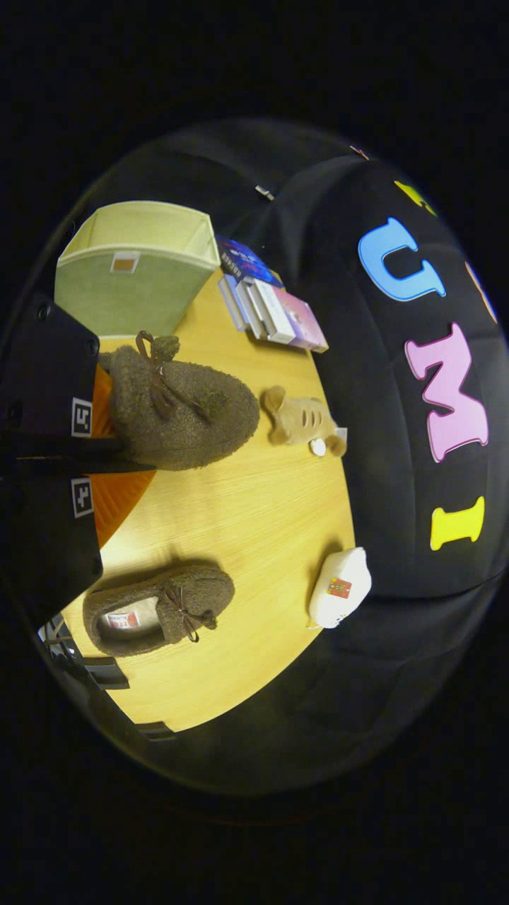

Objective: Open the storage box then place both shoes into the box .Put the left shoe in first, then the right shoe, with the right side of both shoes facing outward in a uniform manner.

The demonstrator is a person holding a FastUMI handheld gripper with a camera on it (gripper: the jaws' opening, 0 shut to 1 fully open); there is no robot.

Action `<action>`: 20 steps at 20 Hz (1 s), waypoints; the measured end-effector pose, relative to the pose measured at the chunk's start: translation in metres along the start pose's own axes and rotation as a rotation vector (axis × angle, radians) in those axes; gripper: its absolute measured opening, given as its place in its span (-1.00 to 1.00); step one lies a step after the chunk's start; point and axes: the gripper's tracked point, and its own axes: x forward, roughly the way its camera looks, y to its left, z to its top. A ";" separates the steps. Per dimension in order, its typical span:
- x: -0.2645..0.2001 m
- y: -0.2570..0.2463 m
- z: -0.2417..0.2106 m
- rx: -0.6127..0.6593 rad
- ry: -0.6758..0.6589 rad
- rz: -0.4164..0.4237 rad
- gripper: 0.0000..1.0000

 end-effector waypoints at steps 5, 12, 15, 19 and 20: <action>-0.048 0.096 0.022 0.094 -0.070 0.114 -0.87; -0.049 0.232 0.005 0.032 -0.030 0.259 -0.88; -0.023 0.272 -0.021 0.024 0.037 0.279 -0.88; 0.018 0.296 -0.076 0.022 0.176 0.240 -0.87; 0.027 0.300 -0.086 0.012 0.192 0.229 -0.88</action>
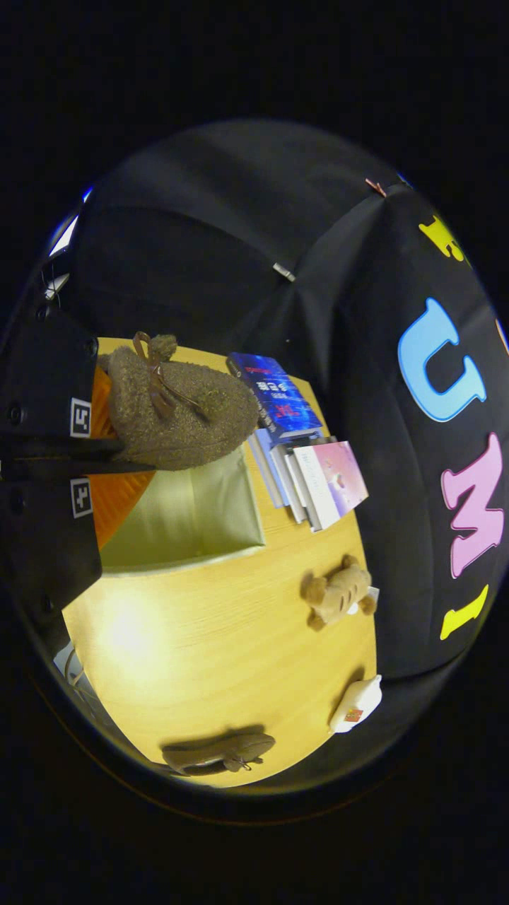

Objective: Open the storage box then place both shoes into the box .Put the left shoe in first, then the right shoe, with the right side of both shoes facing outward in a uniform manner.

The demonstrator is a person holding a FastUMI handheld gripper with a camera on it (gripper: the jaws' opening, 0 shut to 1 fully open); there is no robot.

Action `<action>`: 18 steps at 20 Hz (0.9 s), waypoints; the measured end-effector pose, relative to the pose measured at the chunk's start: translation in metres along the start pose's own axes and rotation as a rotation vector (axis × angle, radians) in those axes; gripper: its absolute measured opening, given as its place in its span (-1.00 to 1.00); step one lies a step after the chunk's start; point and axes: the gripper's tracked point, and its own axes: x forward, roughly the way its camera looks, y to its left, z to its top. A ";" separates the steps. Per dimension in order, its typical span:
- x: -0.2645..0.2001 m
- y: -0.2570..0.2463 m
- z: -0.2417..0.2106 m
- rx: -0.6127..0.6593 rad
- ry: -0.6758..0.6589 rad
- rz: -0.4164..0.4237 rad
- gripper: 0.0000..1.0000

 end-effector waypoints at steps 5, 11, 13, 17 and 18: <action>0.039 0.000 -0.023 -0.054 0.049 -0.077 -0.87; 0.061 -0.009 -0.050 -0.104 0.158 -0.140 -0.57; 0.060 -0.006 -0.062 -0.153 0.194 -0.125 -0.20; 0.039 0.020 -0.053 -0.152 0.166 -0.024 0.76; 0.030 0.021 -0.045 -0.159 0.142 -0.015 0.95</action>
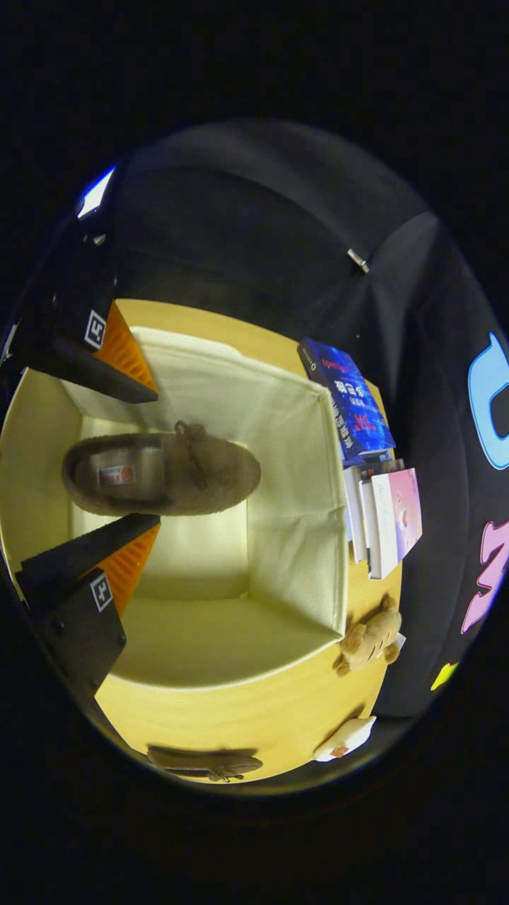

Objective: Open the storage box then place both shoes into the box .Put the left shoe in first, then the right shoe, with the right side of both shoes facing outward in a uniform manner.

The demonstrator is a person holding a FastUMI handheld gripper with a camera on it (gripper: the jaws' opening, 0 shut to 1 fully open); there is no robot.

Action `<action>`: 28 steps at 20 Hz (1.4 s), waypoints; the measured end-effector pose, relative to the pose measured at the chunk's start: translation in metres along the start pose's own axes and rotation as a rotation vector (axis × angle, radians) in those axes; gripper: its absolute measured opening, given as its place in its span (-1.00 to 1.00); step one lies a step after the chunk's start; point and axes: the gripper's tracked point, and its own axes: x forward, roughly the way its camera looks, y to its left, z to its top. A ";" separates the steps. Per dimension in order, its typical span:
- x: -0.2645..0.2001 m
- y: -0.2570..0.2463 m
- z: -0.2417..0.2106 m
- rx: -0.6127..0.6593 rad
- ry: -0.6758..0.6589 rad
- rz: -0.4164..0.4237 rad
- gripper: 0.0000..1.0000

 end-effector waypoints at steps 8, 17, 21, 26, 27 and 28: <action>-0.110 -0.070 0.052 -0.119 -0.289 -0.037 0.97; -0.179 -0.230 0.044 -0.148 -0.378 -0.117 0.97; -0.193 -0.325 0.038 -0.113 -0.359 -0.179 0.97; -0.196 -0.435 0.023 -0.134 -0.305 -0.274 0.97; -0.196 -0.454 0.019 -0.137 -0.292 -0.287 0.97; -0.194 -0.472 0.016 -0.135 -0.282 -0.299 0.97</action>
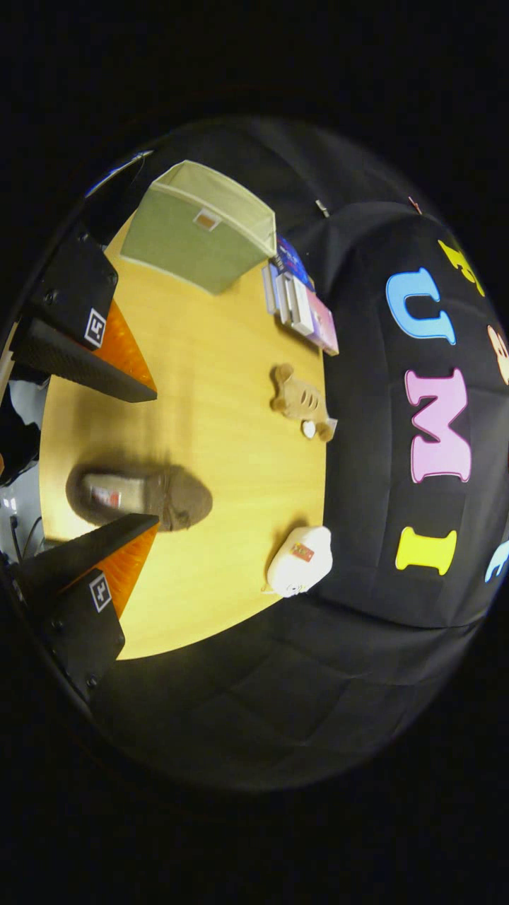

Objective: Open the storage box then place both shoes into the box .Put the left shoe in first, then the right shoe, with the right side of both shoes facing outward in a uniform manner.

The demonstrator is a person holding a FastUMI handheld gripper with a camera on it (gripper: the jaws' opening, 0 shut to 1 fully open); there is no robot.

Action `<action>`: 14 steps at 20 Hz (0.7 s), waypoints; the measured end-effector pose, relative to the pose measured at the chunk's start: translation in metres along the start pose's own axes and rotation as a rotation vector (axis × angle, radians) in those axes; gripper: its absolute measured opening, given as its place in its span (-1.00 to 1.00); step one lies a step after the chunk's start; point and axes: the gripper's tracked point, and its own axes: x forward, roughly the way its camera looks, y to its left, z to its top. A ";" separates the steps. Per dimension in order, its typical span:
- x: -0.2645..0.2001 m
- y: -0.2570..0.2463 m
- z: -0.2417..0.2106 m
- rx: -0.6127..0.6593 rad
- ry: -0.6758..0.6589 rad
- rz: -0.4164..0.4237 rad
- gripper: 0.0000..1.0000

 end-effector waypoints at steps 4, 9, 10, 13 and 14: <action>0.033 -0.050 -0.031 -0.004 0.071 -0.021 0.97; 0.079 -0.072 -0.070 -0.028 0.175 -0.025 0.98; 0.086 -0.074 -0.075 -0.026 0.193 -0.032 0.98; 0.102 -0.067 -0.079 0.042 0.212 -0.009 0.98; 0.105 -0.067 -0.077 0.062 0.204 -0.006 0.96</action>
